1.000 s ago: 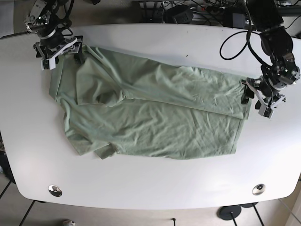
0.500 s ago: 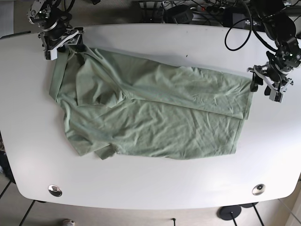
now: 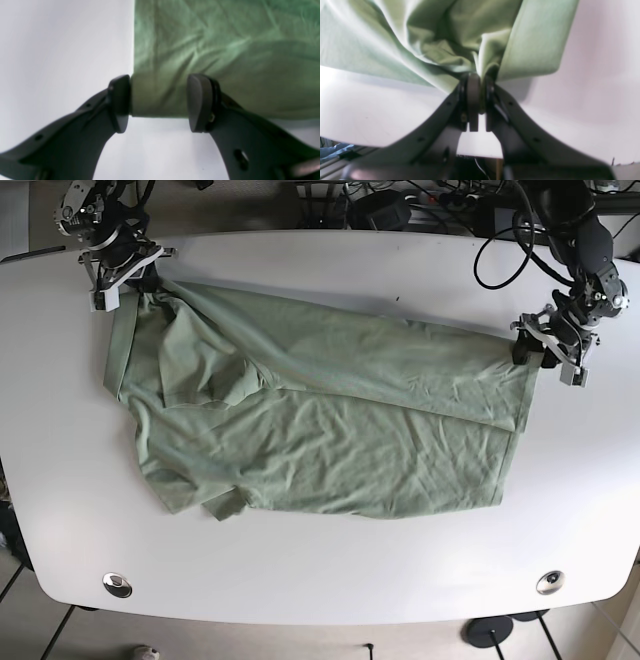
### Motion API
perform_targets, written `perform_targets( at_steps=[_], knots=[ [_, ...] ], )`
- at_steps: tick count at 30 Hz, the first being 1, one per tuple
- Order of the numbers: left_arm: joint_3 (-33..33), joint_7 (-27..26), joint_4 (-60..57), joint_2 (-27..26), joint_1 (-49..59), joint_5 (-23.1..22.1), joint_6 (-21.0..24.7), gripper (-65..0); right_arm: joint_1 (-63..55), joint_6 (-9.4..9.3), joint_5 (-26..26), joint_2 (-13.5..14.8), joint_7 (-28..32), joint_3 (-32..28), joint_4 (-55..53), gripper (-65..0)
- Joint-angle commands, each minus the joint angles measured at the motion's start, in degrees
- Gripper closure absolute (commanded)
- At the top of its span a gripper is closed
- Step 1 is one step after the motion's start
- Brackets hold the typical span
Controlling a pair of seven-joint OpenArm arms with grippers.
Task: Fold the T-shirt properly
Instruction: 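Pull the held shirt edge away from the body with both grippers, smoothing it, then release and regrasp the shirt's opposite edge with both grippers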
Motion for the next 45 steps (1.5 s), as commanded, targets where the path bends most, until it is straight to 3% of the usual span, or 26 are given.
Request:
perform_targets(
  at_steps=[1, 7, 8, 11, 12, 17, 21, 25, 27, 32, 41, 43, 44, 45],
  knots=[
    [1.19, -0.35, -0.25, -1.23, -0.63, -0.48, -0.06, -32.1, -0.03, 0.38, 0.91, 0.51, 1.15, 0.42, 0.89, -2.2],
    [2.60, -0.35, -2.45, -1.23, -0.63, -0.57, -0.06, -30.8, -0.03, 0.38, 1.00, 0.42, 1.15, 0.42, 1.16, -2.2],
    [2.60, -0.35, -2.54, -1.23, -0.63, -0.48, -0.06, -27.4, -0.03, 0.38, 1.00, 0.42, 1.15, 0.42, 1.16, -2.2],
    [2.95, -0.35, -2.62, -1.23, -0.63, -0.39, -0.06, -3.8, -0.03, 0.38, 1.00, 0.51, 1.15, 0.42, 1.16, -2.2],
    [3.21, -0.35, -2.62, -1.23, -0.63, -0.39, -0.06, 0.0, -0.03, 0.38, 1.00, 0.51, 1.15, 0.42, 1.25, -2.2],
    [2.60, 0.09, -0.60, -1.32, -0.11, -0.83, -0.06, 0.0, 1.11, 0.47, 0.83, 0.59, 1.15, 0.24, 1.25, -2.2],
    [-1.88, 0.27, 6.87, -1.32, 6.93, -0.83, -0.06, 0.0, 1.55, 0.47, 0.74, 2.00, 1.15, -0.02, 1.25, -2.2],
    [-5.05, 4.84, 12.41, -1.15, 12.73, -0.92, -0.06, 0.0, 1.02, 0.47, 0.74, 2.44, 0.98, -0.02, 1.25, -2.2],
    [-8.57, 5.98, 15.66, 1.40, 15.63, -0.48, -0.06, 0.0, -1.09, 0.47, 0.91, 3.50, 0.98, -0.02, 1.33, -2.2],
    [-12.70, 12.57, 22.61, 3.34, 19.76, 1.10, -0.06, 0.0, -6.01, 0.47, 1.09, 3.06, 0.89, -0.02, 5.38, -2.2],
    [-13.93, 13.01, 26.04, 4.83, 22.13, 1.10, -0.06, 0.0, -8.03, 0.47, 0.91, 2.09, 0.98, 0.24, 5.99, -3.3],
    [-14.10, 13.01, 26.04, 4.74, 22.13, 1.10, -0.06, -7.8, -8.12, 0.47, 1.00, 2.09, 0.98, 0.51, 6.26, -11.7],
    [-14.19, 13.01, 26.04, 4.66, 22.13, 1.10, -0.06, -14.0, -8.21, 0.47, 1.00, 2.09, 0.98, 0.51, 6.26, -19.0],
    [-14.19, 13.01, 26.12, 4.57, 22.13, 1.10, -0.06, -22.5, -8.21, 0.47, 1.00, 2.00, 0.98, 0.59, 6.79, -32.2]
  ],
)
